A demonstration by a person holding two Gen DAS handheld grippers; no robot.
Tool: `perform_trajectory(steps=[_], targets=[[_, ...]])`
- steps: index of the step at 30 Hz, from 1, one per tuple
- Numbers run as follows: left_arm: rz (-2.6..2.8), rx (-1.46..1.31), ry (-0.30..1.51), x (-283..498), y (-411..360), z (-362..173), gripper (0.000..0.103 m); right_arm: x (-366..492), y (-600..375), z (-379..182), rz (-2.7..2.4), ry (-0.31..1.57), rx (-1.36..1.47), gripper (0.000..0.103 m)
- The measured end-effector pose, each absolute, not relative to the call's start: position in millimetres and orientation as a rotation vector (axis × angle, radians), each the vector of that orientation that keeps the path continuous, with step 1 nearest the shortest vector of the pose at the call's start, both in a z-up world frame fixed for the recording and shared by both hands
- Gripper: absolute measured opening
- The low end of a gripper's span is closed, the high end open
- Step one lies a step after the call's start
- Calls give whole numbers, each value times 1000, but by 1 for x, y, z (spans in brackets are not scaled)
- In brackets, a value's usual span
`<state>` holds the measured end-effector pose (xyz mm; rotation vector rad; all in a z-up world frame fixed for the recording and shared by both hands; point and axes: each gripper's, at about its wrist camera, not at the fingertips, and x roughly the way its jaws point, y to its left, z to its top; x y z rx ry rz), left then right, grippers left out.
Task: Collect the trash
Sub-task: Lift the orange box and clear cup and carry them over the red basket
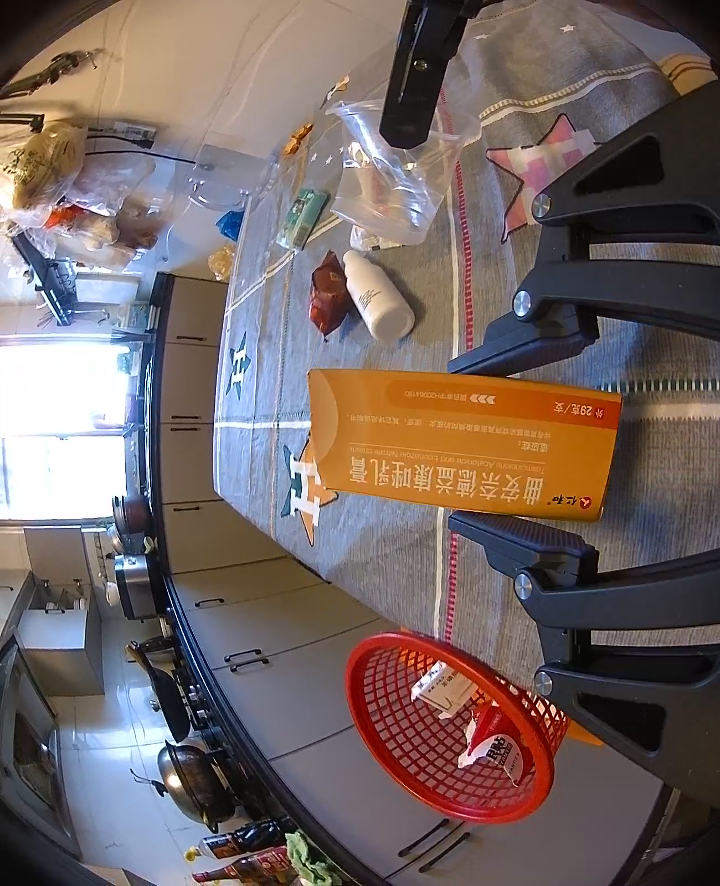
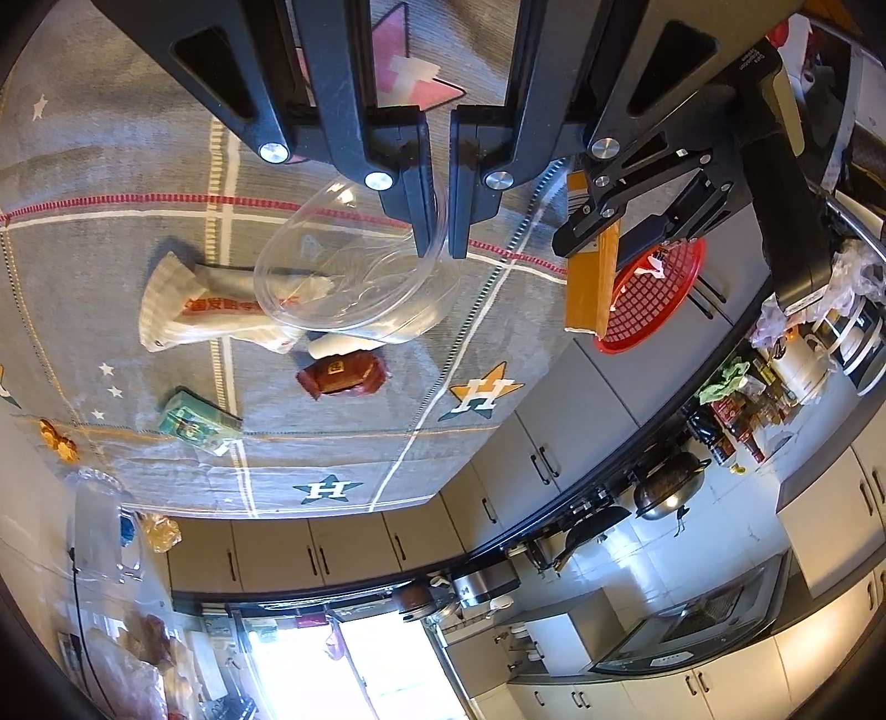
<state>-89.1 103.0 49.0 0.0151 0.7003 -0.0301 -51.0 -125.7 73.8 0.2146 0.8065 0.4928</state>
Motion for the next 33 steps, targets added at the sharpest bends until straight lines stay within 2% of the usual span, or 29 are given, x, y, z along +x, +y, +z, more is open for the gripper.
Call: perform_trajectory(steps=[33], targets=[[184, -146, 643, -103, 239, 64, 47, -31, -6, 94, 655, 835, 64, 6]])
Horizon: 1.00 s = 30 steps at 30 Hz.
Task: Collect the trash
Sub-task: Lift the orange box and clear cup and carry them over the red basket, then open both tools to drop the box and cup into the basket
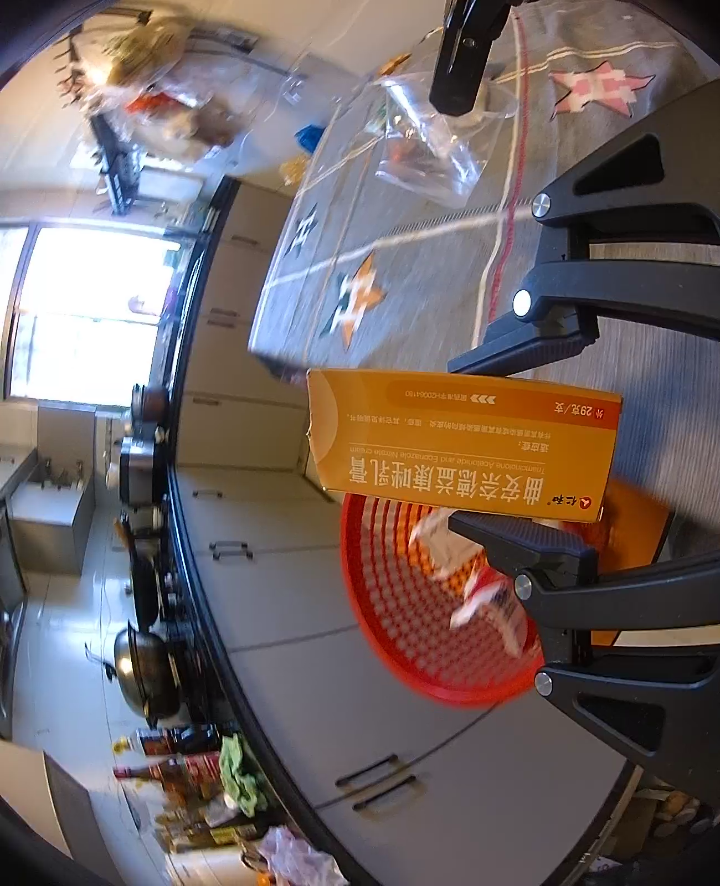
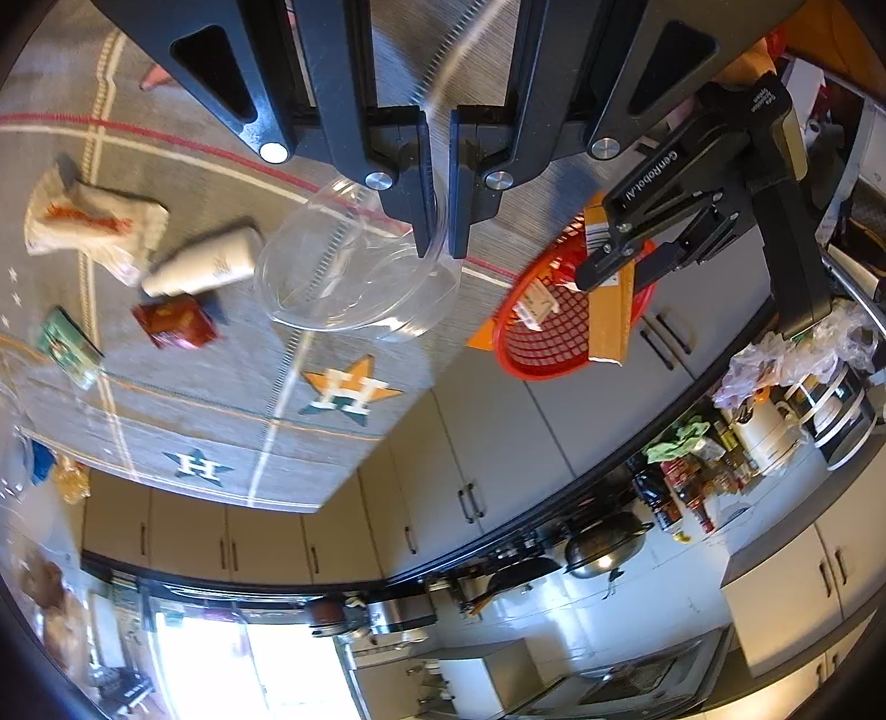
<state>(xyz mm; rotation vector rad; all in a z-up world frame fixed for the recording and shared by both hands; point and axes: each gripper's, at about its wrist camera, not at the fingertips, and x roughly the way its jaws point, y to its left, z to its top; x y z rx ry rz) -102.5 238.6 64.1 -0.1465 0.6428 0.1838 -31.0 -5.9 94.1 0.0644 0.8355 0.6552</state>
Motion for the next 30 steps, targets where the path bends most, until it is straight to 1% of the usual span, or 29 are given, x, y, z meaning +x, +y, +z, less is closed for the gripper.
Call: perform_trajectory(steps=[6, 12, 20, 26, 28, 29, 30], targets=[[269, -181, 638, -103, 287, 64, 47, -23, 34, 102, 725, 836, 37, 6], [328, -217, 672, -96, 324, 49, 47, -8, 82, 100, 781, 863, 14, 6], [322, -222, 701, -78, 337, 31, 47, 17, 140, 86, 824, 908, -8, 6], [305, -222, 689, -72, 337, 25, 47, 37, 168, 70, 836, 959, 33, 6], [296, -233, 687, -72, 339, 24, 48, 41, 174, 67, 834, 972, 42, 12], [292, -240, 686, -72, 340, 23, 50, 43, 175, 66, 824, 975, 44, 25], [292, -241, 685, -73, 340, 23, 54, 44, 173, 66, 831, 980, 58, 43]])
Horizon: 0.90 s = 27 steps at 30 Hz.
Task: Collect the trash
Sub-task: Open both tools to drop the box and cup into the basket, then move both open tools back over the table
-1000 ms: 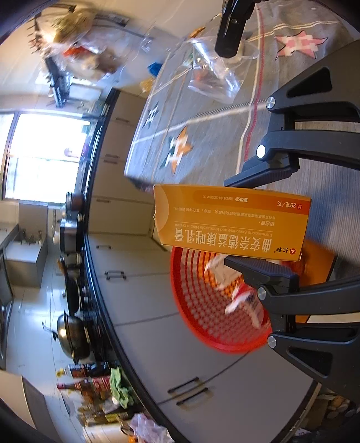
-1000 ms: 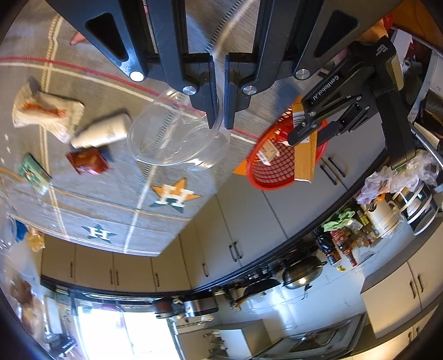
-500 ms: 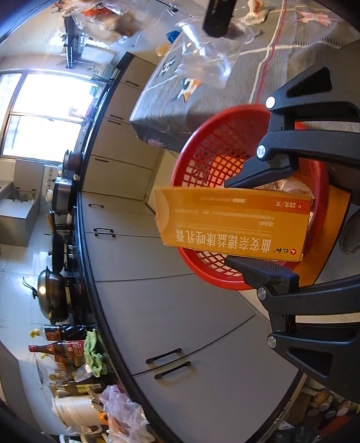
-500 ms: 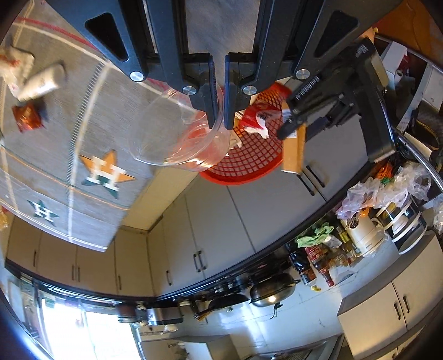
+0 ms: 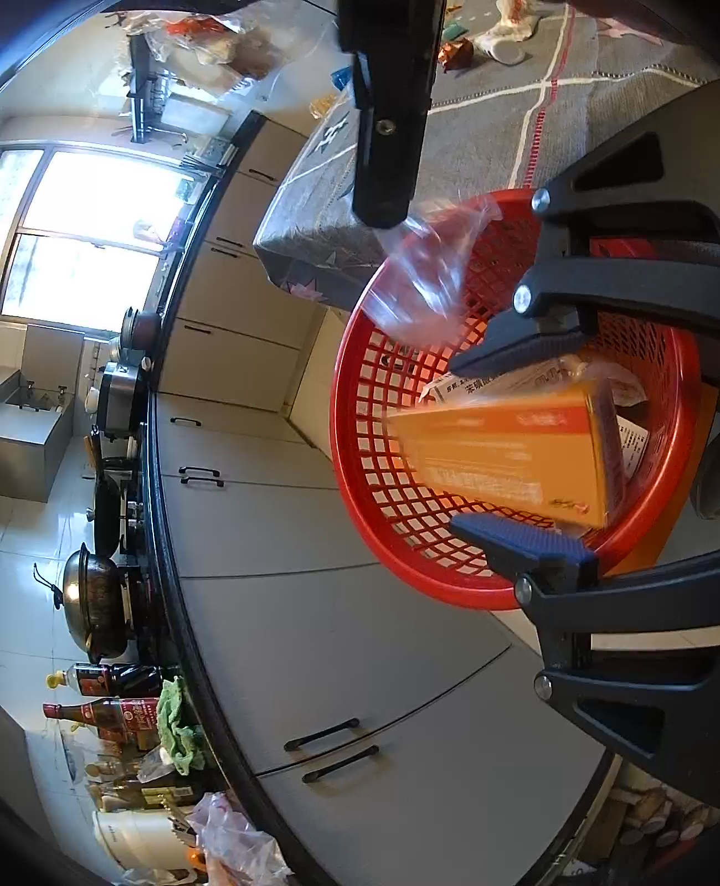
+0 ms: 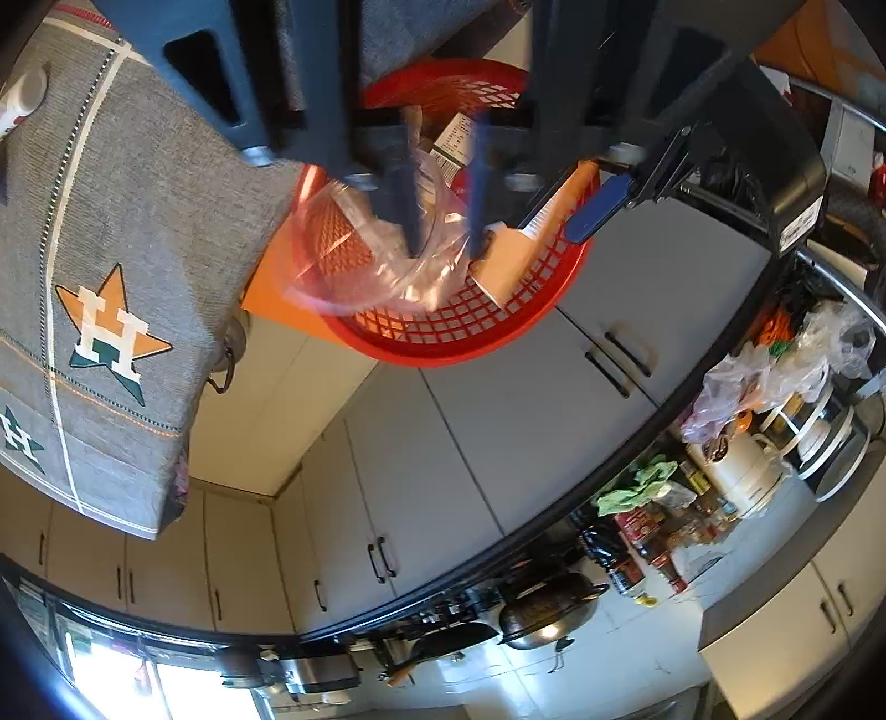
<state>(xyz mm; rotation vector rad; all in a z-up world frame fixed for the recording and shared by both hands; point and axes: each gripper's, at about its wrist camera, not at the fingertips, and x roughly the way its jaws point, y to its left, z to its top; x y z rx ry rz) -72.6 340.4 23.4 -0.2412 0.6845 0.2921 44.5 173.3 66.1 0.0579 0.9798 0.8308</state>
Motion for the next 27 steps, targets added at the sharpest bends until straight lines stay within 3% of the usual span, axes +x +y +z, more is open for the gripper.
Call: perform_trajectory(steps=[1, 12, 27], targets=[[297, -240, 682, -73, 341, 24, 57, 45, 171, 67, 839, 978, 72, 47], [249, -241, 639, -89, 316, 46, 58, 14, 103, 87, 801, 899, 109, 47], [-22, -51, 671, -73, 174, 63, 60, -7, -84, 79, 602, 860, 247, 47]])
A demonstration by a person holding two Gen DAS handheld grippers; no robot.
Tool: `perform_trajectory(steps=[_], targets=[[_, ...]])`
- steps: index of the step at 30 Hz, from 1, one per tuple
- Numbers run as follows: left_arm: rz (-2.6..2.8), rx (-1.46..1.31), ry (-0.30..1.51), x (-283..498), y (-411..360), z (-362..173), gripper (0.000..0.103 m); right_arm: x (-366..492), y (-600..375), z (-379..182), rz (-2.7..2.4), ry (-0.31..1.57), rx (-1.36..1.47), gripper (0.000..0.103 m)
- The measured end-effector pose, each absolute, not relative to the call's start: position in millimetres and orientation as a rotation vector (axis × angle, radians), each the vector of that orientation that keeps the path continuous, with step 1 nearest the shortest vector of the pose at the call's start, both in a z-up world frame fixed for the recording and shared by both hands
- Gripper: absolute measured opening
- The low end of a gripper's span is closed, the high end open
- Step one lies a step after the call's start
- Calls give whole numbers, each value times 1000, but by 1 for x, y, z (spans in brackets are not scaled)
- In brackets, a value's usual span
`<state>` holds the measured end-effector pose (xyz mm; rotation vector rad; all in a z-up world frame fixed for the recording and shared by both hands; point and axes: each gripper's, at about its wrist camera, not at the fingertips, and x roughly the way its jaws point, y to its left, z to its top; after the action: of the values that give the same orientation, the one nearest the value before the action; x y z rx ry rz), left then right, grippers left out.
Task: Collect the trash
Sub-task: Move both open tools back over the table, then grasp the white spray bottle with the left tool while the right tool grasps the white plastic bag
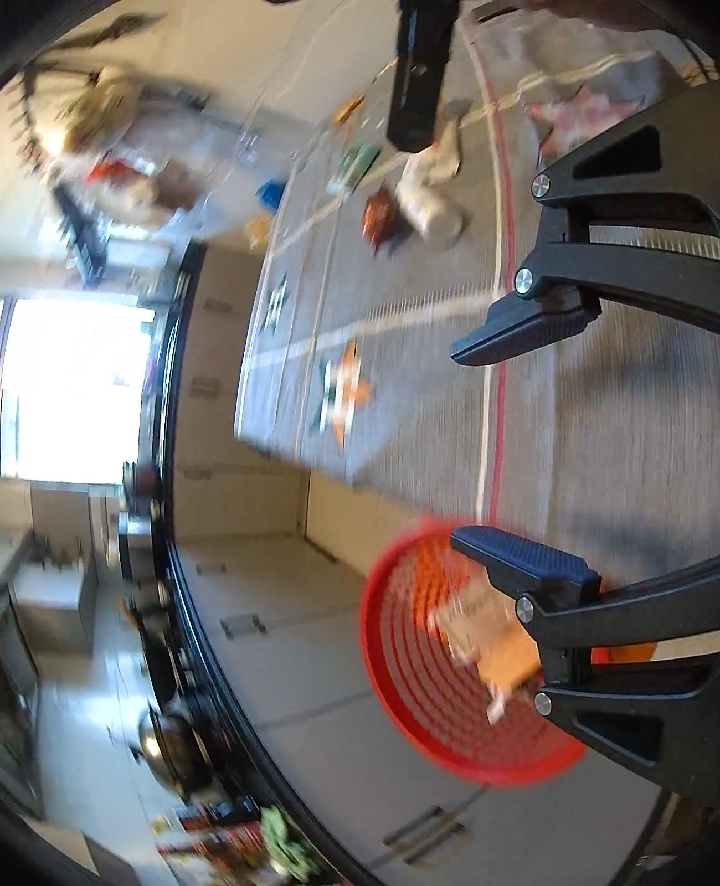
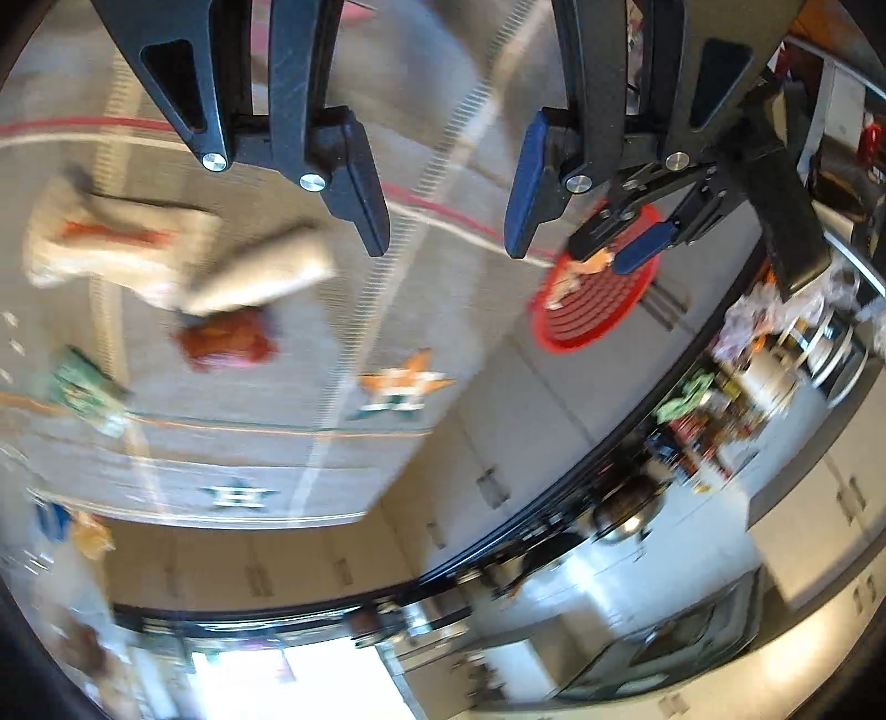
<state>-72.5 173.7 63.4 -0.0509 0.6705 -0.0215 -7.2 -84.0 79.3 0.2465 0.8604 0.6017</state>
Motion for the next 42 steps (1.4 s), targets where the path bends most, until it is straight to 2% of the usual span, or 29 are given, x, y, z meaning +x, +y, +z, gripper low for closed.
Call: perform_trajectory(steps=[11, 17, 21, 22, 24, 31, 32, 34, 38, 42], targets=[[-240, 83, 775, -36, 78, 60, 65, 63, -214, 59, 390, 904, 300, 47], [-275, 104, 815, -15, 56, 58, 65, 111, -230, 30, 458, 1027, 314, 47], [-280, 110, 820, -11, 54, 57, 65, 104, -220, 20, 543, 1102, 268, 47], [-282, 112, 820, -10, 54, 57, 65, 99, -218, 20, 569, 1109, 257, 49], [-284, 114, 823, -8, 54, 58, 65, 82, -214, 23, 640, 1113, 227, 62], [-323, 150, 831, 3, 41, 61, 71, 56, -186, 22, 558, 1040, -69, 66], [-333, 167, 834, 5, 36, 59, 73, 57, -183, 20, 540, 1038, -99, 65], [-350, 204, 845, 7, 27, 54, 73, 58, -183, 15, 506, 1027, -135, 45], [-348, 296, 866, 13, 9, 42, 73, 59, -194, 16, 526, 999, -90, 36], [-327, 336, 876, 23, 0, 32, 73, 66, -220, 22, 536, 952, 46, 33]])
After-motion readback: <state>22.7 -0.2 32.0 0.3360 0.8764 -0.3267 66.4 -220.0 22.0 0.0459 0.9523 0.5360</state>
